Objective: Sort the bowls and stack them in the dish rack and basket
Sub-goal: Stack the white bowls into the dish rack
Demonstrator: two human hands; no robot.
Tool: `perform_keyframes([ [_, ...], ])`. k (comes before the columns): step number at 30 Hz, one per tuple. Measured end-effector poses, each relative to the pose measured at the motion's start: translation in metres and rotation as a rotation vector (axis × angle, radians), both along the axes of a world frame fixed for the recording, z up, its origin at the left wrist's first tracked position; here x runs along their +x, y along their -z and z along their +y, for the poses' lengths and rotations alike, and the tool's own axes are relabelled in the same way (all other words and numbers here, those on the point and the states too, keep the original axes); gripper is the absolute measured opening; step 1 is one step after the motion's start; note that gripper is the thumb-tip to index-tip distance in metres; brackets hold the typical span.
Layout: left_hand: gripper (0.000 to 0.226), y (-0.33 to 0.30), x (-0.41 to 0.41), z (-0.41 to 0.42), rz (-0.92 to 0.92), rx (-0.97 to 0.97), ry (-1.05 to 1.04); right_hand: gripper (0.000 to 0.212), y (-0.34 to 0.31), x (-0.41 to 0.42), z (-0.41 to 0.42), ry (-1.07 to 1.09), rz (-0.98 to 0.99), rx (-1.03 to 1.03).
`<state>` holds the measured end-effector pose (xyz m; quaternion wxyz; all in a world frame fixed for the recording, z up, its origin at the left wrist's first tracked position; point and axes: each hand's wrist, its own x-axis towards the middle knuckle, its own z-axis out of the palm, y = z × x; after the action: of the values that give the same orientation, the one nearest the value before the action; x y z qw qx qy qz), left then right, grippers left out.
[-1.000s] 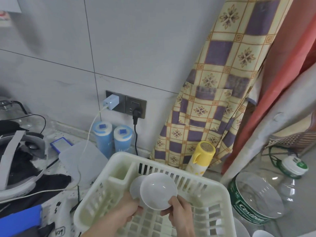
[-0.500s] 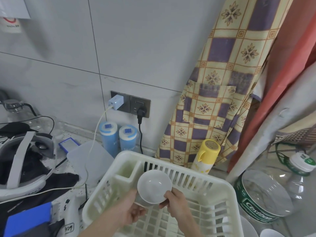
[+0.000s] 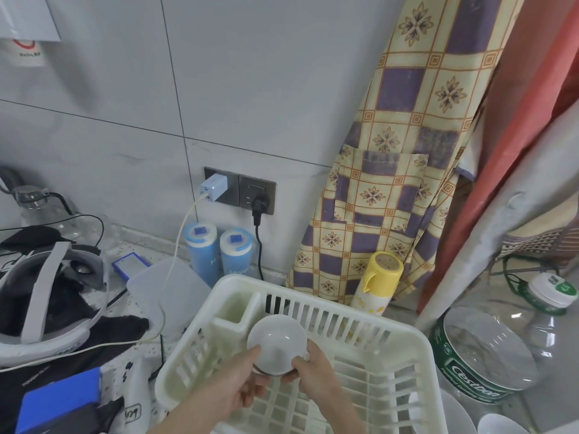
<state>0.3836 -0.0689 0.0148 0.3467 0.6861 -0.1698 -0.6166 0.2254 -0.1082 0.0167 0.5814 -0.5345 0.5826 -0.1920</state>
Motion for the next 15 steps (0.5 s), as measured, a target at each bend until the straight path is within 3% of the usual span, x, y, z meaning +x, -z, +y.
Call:
perform_keyframes([
  [8,0.018,0.0071,0.0004,0.0000,-0.108,-0.063,0.118,0.056,0.0049,0.0001,0.0014,-0.065,0.036,-0.063],
  [15,0.020,0.0099,0.0005,-0.0018,-0.054,-0.076,0.102,0.048,0.0053,-0.0036,0.0028,-0.029,0.119,-0.004],
])
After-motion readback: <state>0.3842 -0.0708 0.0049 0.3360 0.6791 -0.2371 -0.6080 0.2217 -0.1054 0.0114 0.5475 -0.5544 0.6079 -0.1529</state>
